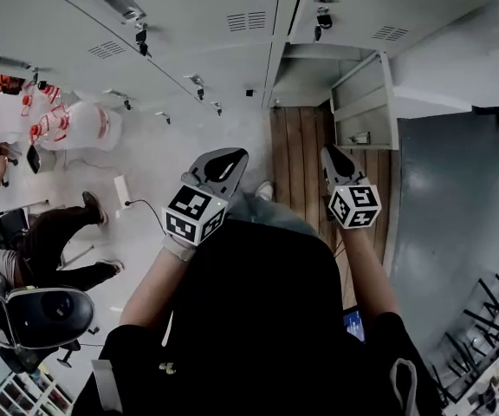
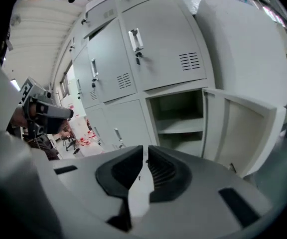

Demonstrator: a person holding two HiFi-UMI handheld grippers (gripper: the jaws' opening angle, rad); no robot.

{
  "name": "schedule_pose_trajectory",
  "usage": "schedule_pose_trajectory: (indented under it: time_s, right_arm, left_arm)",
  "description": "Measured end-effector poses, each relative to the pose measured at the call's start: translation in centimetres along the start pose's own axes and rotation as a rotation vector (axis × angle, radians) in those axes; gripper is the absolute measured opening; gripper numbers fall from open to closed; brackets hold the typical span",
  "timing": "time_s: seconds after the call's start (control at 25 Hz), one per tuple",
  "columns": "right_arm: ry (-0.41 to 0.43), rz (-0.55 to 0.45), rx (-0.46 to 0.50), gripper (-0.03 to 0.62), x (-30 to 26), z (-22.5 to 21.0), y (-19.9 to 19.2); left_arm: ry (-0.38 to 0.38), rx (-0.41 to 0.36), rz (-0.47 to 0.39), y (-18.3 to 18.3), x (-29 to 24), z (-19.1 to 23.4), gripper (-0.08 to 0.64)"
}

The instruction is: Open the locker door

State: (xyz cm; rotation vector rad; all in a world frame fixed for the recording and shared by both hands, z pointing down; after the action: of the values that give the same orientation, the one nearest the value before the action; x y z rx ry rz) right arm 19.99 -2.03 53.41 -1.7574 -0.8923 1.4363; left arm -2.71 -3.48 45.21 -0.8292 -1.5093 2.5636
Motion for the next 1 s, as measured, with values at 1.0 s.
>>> schedule_pose_trajectory:
  time_s: [1.0]
  right_arm:
    - [0.369,-0.173,0.068,0.052,7.7,14.5,12.1]
  left_arm:
    - [0.095,-0.068,-0.197,4.8,9.2,-3.5,0.025]
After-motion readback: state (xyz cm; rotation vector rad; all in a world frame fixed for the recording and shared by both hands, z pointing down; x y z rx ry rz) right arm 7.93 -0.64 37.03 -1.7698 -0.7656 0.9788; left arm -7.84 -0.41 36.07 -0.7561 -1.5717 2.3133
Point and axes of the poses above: the fingertips, and each gripper's own axes: x backward along the fingers, z to its left, y out of its top, the point moved 3 cm from there along x, backward along the fingers, and after that the axes turned 11 degrees about -y, right-handed, at the moved point
